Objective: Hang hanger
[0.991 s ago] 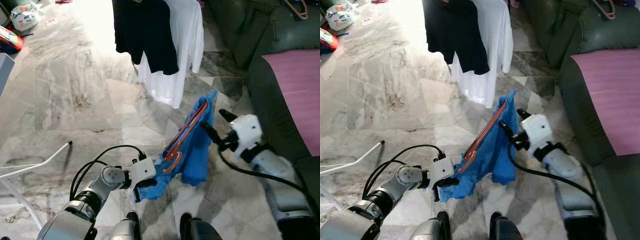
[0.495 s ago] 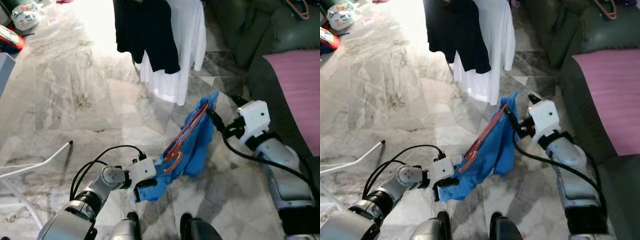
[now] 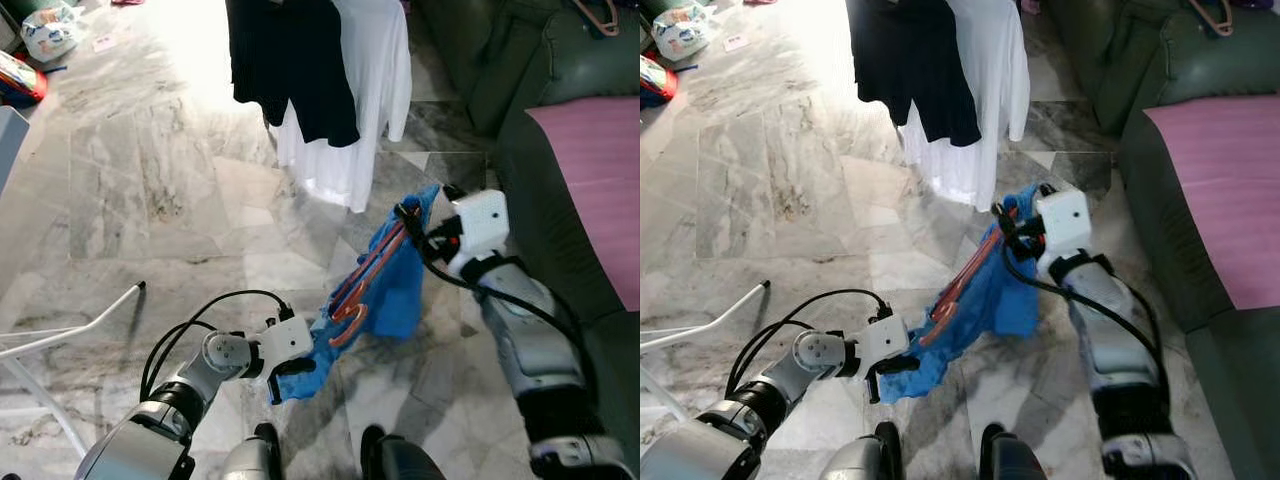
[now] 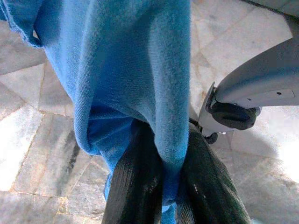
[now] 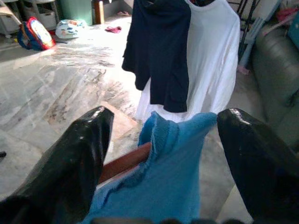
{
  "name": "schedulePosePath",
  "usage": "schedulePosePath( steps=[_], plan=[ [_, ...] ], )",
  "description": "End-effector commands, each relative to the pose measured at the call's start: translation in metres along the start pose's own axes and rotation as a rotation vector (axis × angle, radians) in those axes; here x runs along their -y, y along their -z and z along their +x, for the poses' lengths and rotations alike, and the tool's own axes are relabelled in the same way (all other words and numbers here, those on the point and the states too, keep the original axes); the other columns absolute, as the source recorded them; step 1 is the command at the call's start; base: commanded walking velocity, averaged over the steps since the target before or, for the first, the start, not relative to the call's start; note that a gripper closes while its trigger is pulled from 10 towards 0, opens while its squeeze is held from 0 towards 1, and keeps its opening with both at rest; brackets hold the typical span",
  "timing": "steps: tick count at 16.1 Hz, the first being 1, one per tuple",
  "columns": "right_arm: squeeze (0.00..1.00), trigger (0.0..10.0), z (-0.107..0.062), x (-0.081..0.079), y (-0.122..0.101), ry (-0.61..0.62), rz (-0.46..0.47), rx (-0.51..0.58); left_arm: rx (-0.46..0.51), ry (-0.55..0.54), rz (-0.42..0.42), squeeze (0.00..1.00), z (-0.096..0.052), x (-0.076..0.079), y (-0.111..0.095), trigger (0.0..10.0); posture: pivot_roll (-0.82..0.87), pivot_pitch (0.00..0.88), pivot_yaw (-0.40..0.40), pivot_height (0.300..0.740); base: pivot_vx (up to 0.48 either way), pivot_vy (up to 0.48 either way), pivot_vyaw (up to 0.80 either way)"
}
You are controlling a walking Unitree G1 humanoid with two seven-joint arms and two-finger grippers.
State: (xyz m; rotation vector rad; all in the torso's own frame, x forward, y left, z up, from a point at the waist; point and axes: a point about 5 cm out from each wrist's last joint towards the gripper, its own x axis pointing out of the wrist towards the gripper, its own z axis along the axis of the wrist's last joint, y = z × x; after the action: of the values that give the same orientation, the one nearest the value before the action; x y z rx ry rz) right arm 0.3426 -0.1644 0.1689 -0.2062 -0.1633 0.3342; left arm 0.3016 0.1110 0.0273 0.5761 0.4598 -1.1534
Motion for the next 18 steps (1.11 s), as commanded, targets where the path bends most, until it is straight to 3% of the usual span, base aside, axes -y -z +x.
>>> schedulePosePath(
  steps=[1, 7, 18],
  plan=[
    [0.00, 0.0, 0.001, -0.003, 0.009, 0.014, 0.016, -0.055, 0.019, 0.013, 0.009, 0.00, 0.000, 0.003, 0.000, 10.0, -0.04, 0.282, 0.087, 0.740, 0.000, 0.000, 0.00],
    [0.00, 0.0, 0.003, -0.009, 0.019, 0.027, 0.039, -0.119, 0.020, 0.013, 0.009, 0.00, 0.001, 0.003, 0.000, 10.0, -0.04, 0.281, 0.085, 0.740, 0.000, 0.000, 0.00],
    [0.00, 0.0, 0.004, -0.011, 0.021, 0.042, 0.030, -0.128, 0.018, 0.010, 0.009, 0.00, 0.001, 0.003, -0.001, 10.0, -0.04, 0.276, 0.083, 0.740, 0.000, 0.000, 0.00]
  ],
)
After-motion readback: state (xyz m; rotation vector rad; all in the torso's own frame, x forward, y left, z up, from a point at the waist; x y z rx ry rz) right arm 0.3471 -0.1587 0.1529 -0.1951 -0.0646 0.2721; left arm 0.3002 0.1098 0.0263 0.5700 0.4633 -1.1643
